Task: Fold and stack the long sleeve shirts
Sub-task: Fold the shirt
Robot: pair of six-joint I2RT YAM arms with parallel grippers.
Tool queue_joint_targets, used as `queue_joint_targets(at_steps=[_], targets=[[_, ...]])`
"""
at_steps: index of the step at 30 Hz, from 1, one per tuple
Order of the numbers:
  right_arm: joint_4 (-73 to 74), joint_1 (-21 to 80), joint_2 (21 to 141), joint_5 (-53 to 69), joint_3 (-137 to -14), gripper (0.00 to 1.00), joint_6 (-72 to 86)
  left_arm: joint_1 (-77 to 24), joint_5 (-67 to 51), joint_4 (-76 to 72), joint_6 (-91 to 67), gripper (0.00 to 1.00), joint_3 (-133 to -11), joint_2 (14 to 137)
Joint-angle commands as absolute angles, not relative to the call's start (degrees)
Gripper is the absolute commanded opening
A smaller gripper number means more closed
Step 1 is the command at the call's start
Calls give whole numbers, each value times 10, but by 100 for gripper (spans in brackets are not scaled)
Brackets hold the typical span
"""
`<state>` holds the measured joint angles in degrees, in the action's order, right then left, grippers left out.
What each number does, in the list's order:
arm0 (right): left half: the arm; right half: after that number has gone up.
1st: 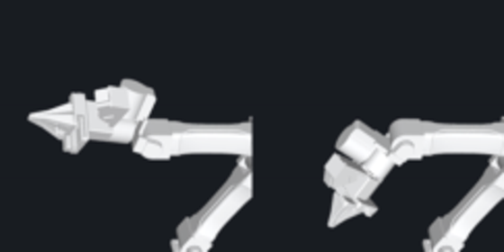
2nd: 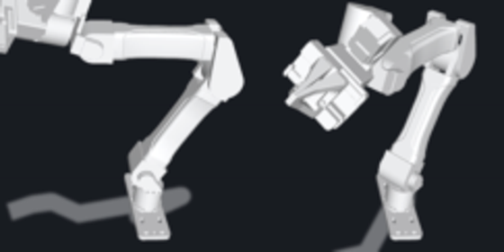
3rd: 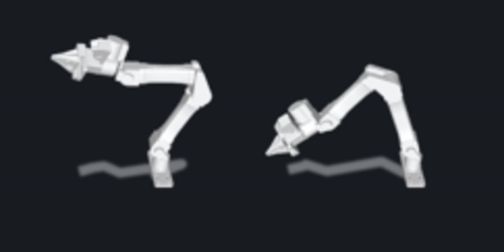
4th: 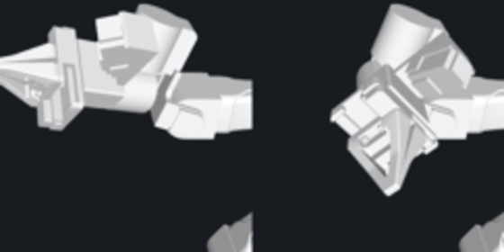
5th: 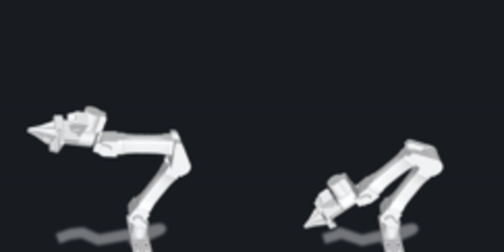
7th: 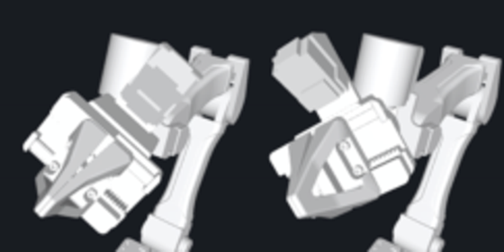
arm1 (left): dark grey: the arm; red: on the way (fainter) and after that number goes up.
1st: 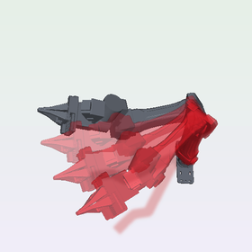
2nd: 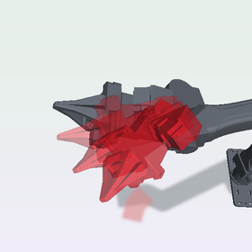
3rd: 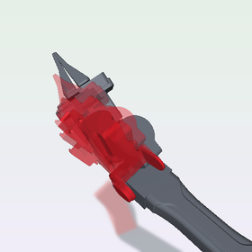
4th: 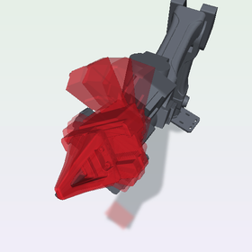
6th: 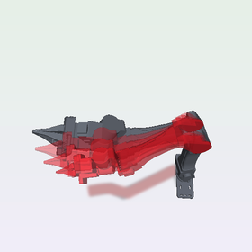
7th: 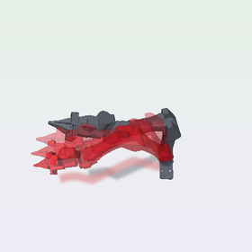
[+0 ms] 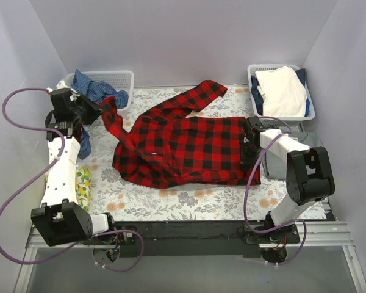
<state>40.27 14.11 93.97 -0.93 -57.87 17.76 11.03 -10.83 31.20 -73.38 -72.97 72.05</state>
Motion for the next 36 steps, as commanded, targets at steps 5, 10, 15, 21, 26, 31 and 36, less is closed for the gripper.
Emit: queue_joint_targets(at_steps=[5,10,15,21,26,31,36], targets=[[387,140,903,-11,-578,1,184,-67,-168,287,-710,0,-874,878],[378,140,881,-14,-557,1,199,-164,-162,287,-706,0,-987,982],[372,140,870,-14,-540,1,209,-216,-179,290,-707,0,-1131,1110],[365,140,865,-14,-529,1,215,-255,-221,259,-707,0,-1257,1226],[366,140,868,-16,-535,1,214,-258,-171,263,-688,46,-1267,1261],[368,140,871,-18,-545,1,215,-215,-5,308,-698,66,-1116,1157],[367,140,874,-12,-541,1,212,-124,17,329,-720,67,-913,976]])
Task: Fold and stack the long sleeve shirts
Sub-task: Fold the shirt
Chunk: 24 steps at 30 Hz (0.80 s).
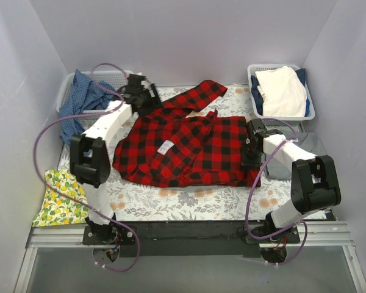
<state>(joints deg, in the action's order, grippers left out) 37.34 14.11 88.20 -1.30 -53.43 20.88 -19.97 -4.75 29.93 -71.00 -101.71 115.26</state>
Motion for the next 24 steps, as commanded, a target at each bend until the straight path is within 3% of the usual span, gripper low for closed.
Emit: queue_joint_targets(at_steps=[1,8,11,24], targets=[[367,140,875,-13,-541,1,211,-120,25,338,-716,66,-884,959],[364,140,893,-11,-548,1,200,-101,75,431,-753,67,-691,898],[365,140,894,-11,-551,1,200,-59,44,428,-777,65,-622,886],[359,141,904,-4,-547,1,202,51,29,433,-782,66,-519,831]])
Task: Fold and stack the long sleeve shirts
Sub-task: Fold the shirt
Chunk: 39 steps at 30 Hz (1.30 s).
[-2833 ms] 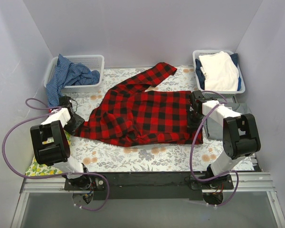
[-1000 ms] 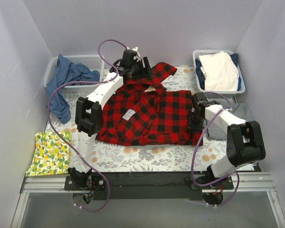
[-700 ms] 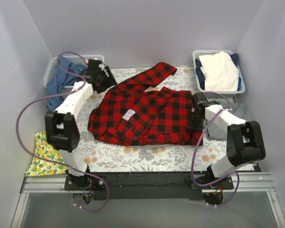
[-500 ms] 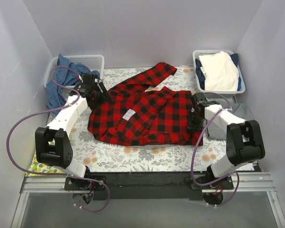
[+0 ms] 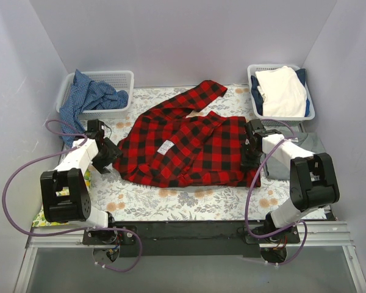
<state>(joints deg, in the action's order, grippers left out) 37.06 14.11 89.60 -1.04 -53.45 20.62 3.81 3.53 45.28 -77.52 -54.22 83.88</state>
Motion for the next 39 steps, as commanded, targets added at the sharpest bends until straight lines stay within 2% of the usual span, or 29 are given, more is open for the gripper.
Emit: queue_joint_targets(at_steps=[1,10,13,14,16,18,24,33,34,35,36,39], targets=[[359,141,906,-4,-546,1,201,52,19,416,-781,64,-516,838],[358,140,912,-4,-551,1,205,51,-25,342,-769,47,-479,885],[358,141,912,-4,-553,1,207,51,-25,331,-764,31,-480,903],[359,141,912,-4,-553,1,207,51,-16,332,-760,14,-482,906],[359,140,913,-4,-554,1,207,52,-7,340,-757,0,-492,909],[362,140,912,-4,-556,1,208,52,65,364,-745,0,-512,896],[367,141,904,-4,-573,1,207,66,155,407,-728,0,-556,827],[363,140,889,-4,-619,1,204,69,133,417,-719,0,-601,837],[363,140,892,-4,-620,1,204,68,132,425,-722,10,-606,842],[362,140,895,-4,-621,1,205,68,132,428,-721,41,-611,842],[363,141,900,-4,-622,1,205,69,132,432,-721,52,-616,840],[367,141,904,18,-621,1,203,68,120,437,-714,67,-635,817]])
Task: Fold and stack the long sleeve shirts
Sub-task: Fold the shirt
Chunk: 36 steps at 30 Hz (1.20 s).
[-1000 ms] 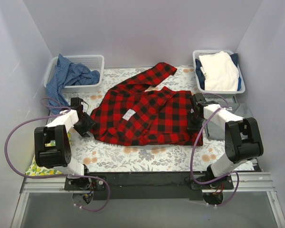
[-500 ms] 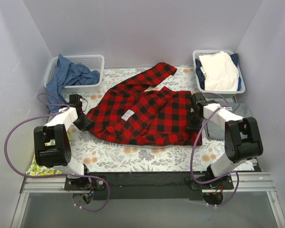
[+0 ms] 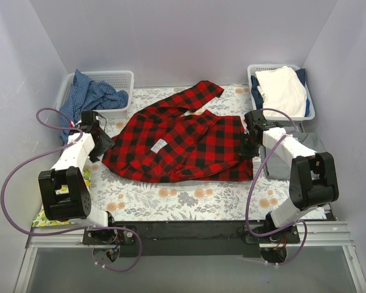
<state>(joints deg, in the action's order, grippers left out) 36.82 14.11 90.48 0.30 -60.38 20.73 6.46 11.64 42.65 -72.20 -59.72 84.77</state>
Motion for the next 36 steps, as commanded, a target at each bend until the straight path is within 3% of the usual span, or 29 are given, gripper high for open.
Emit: queue_joint_targets(at_steps=[1,7,13,26,29,33,34,36], targets=[[367,141,903,18,-615,1,204,68,97,427,-707,67,-644,810],[366,140,904,18,-608,1,201,13,-157,318,-665,64,-621,816],[367,141,910,16,-614,1,198,-117,-168,280,-665,64,-630,909],[356,141,921,19,-606,1,200,-208,-94,314,-627,63,-768,1084],[353,141,922,20,-605,1,203,-222,-52,346,-617,52,-790,1106],[354,141,924,18,-607,1,203,-230,-8,368,-611,15,-793,1104],[354,141,924,18,-607,1,205,-229,9,370,-611,1,-793,1100],[353,140,925,18,-608,1,206,-229,25,380,-613,0,-800,1090]])
